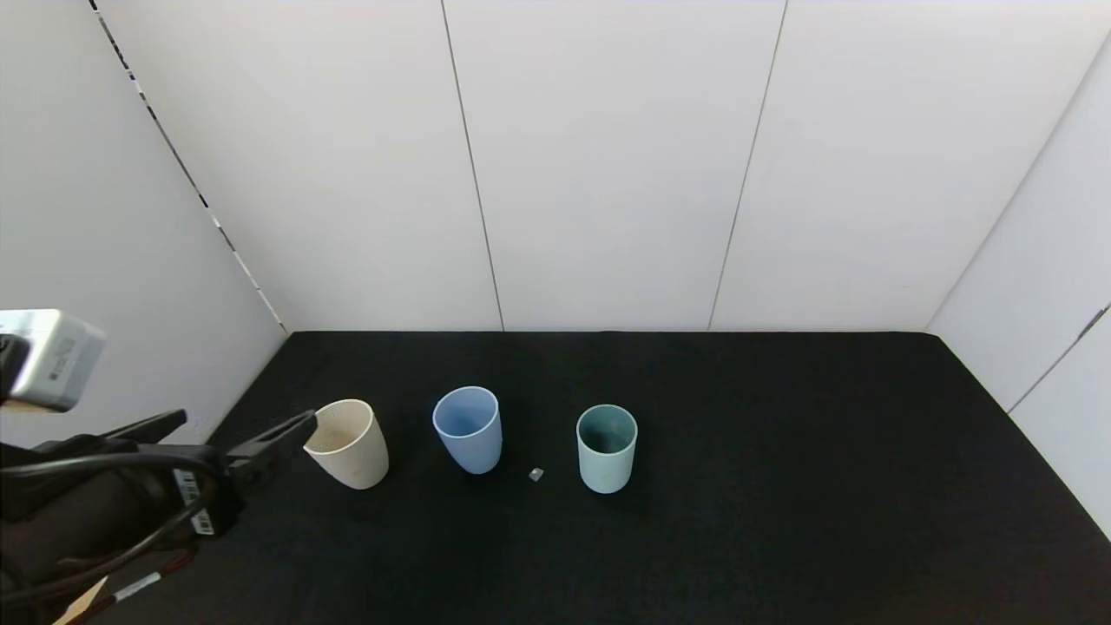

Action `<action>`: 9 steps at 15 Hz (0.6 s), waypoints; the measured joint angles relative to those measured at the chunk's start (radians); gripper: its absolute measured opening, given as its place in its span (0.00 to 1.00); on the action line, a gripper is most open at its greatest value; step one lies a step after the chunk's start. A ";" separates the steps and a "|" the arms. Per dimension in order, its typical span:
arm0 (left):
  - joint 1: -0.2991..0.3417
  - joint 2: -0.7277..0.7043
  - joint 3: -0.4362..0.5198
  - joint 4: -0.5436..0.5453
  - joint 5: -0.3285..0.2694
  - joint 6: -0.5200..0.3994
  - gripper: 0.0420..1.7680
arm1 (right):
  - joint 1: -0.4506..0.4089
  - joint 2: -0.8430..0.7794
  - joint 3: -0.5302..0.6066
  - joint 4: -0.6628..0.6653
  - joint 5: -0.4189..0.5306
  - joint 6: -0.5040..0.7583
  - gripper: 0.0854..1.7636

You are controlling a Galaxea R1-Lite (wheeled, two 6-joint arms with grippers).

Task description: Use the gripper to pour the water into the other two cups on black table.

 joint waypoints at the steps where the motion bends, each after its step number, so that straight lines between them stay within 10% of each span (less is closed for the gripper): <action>1: 0.053 -0.038 0.023 0.009 -0.060 0.000 0.97 | 0.000 0.000 0.000 0.000 0.000 0.000 0.97; 9: 0.268 -0.481 0.109 0.370 -0.279 0.027 0.97 | 0.000 0.000 0.000 0.000 0.000 0.000 0.97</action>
